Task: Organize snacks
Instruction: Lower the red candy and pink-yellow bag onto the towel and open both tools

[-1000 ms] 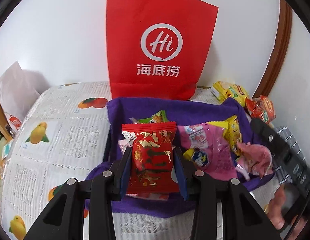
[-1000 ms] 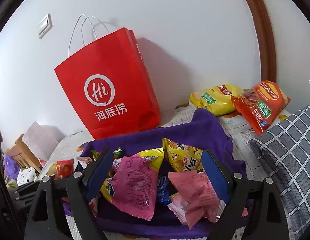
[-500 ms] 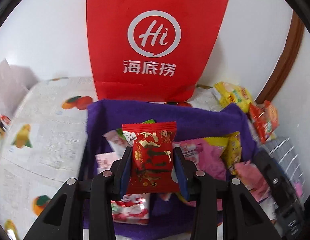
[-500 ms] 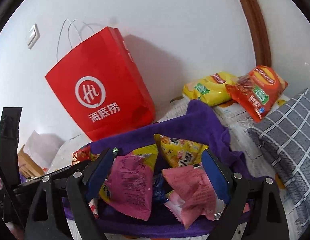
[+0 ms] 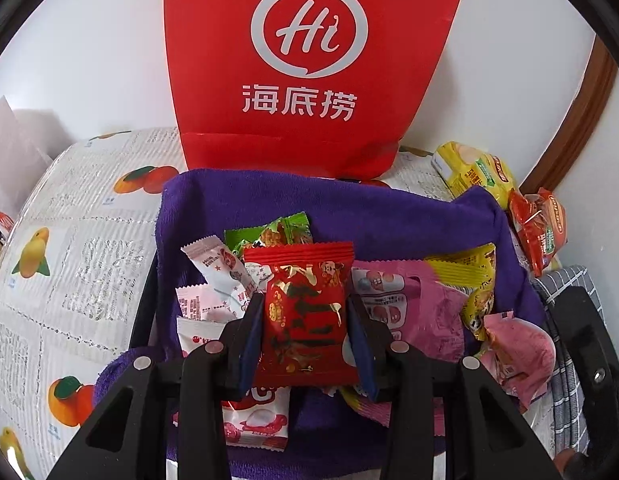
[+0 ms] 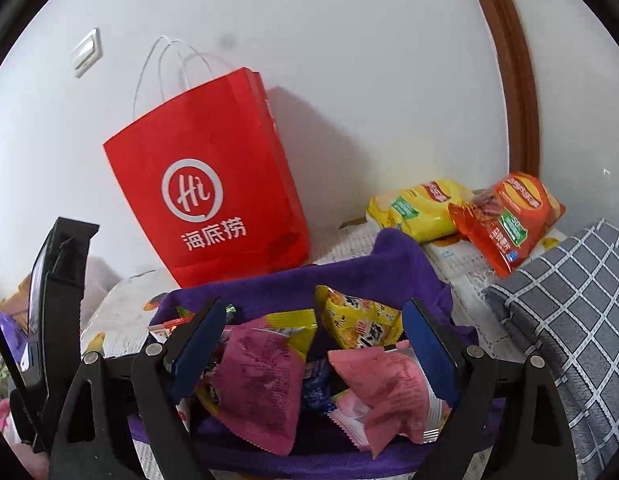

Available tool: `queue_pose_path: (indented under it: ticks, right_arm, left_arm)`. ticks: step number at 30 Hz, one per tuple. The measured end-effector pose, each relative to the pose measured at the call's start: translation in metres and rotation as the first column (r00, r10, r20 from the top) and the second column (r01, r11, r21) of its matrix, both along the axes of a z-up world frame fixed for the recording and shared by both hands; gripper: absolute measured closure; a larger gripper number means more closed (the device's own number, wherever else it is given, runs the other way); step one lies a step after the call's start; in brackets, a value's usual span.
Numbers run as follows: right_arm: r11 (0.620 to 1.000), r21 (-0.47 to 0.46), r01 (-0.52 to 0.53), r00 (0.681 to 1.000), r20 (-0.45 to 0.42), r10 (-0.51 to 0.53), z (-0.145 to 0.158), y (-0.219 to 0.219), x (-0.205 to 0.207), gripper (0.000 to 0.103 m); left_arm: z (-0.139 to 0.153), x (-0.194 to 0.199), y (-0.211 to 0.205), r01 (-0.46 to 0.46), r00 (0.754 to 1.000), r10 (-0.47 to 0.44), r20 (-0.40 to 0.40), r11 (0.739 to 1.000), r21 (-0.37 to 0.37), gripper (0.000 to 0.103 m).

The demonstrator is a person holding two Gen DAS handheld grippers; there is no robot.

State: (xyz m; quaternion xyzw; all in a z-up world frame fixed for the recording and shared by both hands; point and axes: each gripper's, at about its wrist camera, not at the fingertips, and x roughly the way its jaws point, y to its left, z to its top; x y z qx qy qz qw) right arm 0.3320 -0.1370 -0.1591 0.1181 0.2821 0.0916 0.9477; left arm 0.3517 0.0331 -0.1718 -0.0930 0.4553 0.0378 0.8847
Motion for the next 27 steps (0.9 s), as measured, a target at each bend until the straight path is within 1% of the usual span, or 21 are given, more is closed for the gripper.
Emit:
queue_pose_path:
  ticks: [4, 5, 6, 8, 10, 12, 19, 27]
  right_arm:
    - [1.000, -0.015, -0.002, 1.000, 0.007, 0.002, 0.000, 0.005, -0.002, 0.014]
    - [1.000, -0.012, -0.003, 1.000, 0.008, 0.003, 0.000, 0.005, -0.002, 0.014]
    - [1.000, -0.007, -0.002, 1.000, 0.010, 0.002, -0.001, 0.004, -0.002, 0.014]
    - [1.000, 0.009, 0.008, 1.000, 0.011, -0.009, -0.001, 0.001, -0.001, 0.014]
    - [1.000, 0.026, 0.015, 1.000, 0.009, -0.015, 0.000, -0.002, 0.000, 0.014]
    - [0.998, 0.046, 0.030, 1.000, 0.007, -0.030, 0.000, -0.007, 0.000, 0.014]
    - [0.992, 0.112, 0.059, 0.998, -0.008, -0.058, -0.002, -0.023, 0.002, 0.014]
    - [0.994, 0.101, 0.047, 0.999, 0.001, -0.047, 0.000, -0.022, 0.001, 0.014]
  left_arm:
    - [0.003, 0.001, 0.002, 0.001, 1.000, -0.002, -0.017, 1.000, -0.022, 0.063]
    - [0.003, 0.002, 0.003, 0.001, 1.000, -0.002, -0.023, 1.000, -0.027, 0.057]
    - [0.004, 0.003, 0.004, 0.002, 1.000, -0.003, -0.023, 0.999, -0.032, 0.049]
    - [0.008, 0.003, 0.005, -0.007, 1.000, 0.007, -0.012, 1.000, -0.029, 0.043]
    - [0.014, 0.001, 0.006, -0.014, 1.000, 0.014, 0.011, 1.000, -0.023, 0.040]
    - [0.019, 0.000, 0.005, -0.003, 1.000, 0.004, 0.019, 1.000, -0.023, 0.033]
    - [0.033, -0.006, 0.002, -0.020, 0.997, 0.017, 0.069, 0.999, 0.031, 0.031]
    - [0.042, -0.010, 0.011, -0.045, 0.996, 0.043, 0.079, 0.998, 0.033, 0.031]
